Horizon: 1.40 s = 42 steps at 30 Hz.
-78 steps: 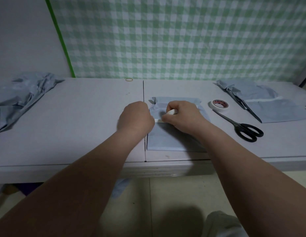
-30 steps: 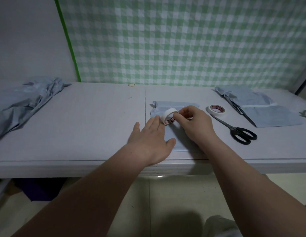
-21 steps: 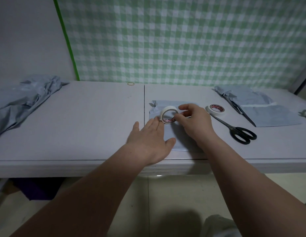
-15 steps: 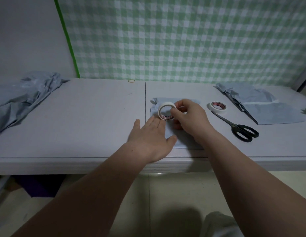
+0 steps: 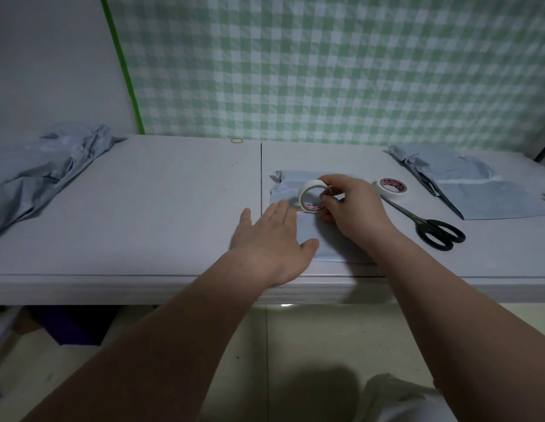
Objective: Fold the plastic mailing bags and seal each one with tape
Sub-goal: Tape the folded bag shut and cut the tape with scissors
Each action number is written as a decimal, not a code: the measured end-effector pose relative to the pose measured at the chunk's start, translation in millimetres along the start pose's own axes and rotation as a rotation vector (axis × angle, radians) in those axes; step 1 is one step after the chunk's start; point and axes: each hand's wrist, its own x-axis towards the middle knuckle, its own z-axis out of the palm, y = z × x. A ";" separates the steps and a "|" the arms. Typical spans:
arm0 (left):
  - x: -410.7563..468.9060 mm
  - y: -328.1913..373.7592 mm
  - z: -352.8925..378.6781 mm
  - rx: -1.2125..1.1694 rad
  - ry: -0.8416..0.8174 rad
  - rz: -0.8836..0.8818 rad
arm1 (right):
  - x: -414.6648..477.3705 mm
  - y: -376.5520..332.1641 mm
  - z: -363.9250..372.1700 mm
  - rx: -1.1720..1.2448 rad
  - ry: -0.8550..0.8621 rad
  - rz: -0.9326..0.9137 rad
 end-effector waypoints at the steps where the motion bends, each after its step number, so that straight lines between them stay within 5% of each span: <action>1: 0.0 -0.2 0.0 0.002 -0.001 0.001 | -0.6 0.9 -1.4 -0.018 0.008 -0.017; 24: -0.2 1.1 -0.6 0.030 -0.001 -0.005 | -14.3 -6.2 -0.9 -0.605 -0.009 -0.195; 42: -5.4 -14.7 -12.8 0.036 0.034 -0.229 | -19.8 4.8 4.6 -0.505 0.063 -0.138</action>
